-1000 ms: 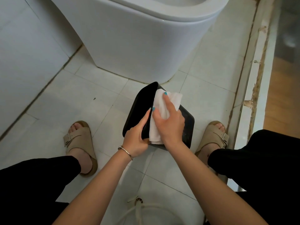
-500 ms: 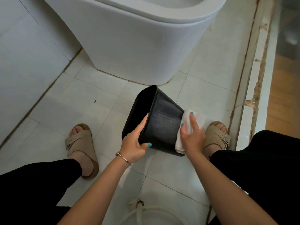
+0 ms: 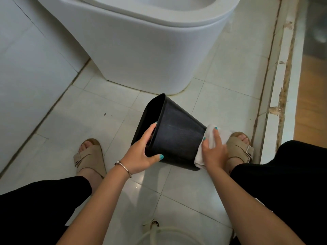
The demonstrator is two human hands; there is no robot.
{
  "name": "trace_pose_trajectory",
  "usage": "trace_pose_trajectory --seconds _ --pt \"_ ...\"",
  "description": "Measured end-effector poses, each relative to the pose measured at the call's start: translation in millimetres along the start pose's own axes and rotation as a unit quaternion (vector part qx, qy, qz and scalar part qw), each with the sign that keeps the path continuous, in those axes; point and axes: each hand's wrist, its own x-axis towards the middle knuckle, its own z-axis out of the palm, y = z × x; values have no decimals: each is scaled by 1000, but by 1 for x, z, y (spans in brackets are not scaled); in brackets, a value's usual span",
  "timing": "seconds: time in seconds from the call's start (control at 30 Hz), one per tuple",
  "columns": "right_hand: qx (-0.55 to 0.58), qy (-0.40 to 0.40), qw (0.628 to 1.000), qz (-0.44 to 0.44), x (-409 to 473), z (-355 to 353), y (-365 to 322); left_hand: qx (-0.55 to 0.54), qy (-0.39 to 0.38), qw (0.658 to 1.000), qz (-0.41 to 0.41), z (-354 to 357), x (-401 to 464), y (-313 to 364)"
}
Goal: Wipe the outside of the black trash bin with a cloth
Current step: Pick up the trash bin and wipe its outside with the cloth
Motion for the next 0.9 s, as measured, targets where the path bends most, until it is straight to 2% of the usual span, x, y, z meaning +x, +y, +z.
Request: trace_pose_trajectory --seconds 0.13,0.23,0.37,0.47,0.57,0.8,0.9 --pt "6 -20 1000 0 -2 -1 -6 23 10 999 -23 -5 15 13" --pt "20 -31 999 4 -4 0 -9 42 45 997 -39 -1 26 25" --pt "41 -21 998 32 -12 0 -7 61 91 994 -23 0 41 35" --pt "57 -21 997 50 -13 1 -6 94 83 992 -21 3 49 42" --pt "100 -19 992 69 -8 2 -4 118 92 988 -24 6 47 46" --pt "253 -23 965 72 -7 -3 -19 103 207 971 -65 -4 15 29" --pt "280 -42 957 66 -12 -4 -27 139 221 963 -64 -14 8 27"
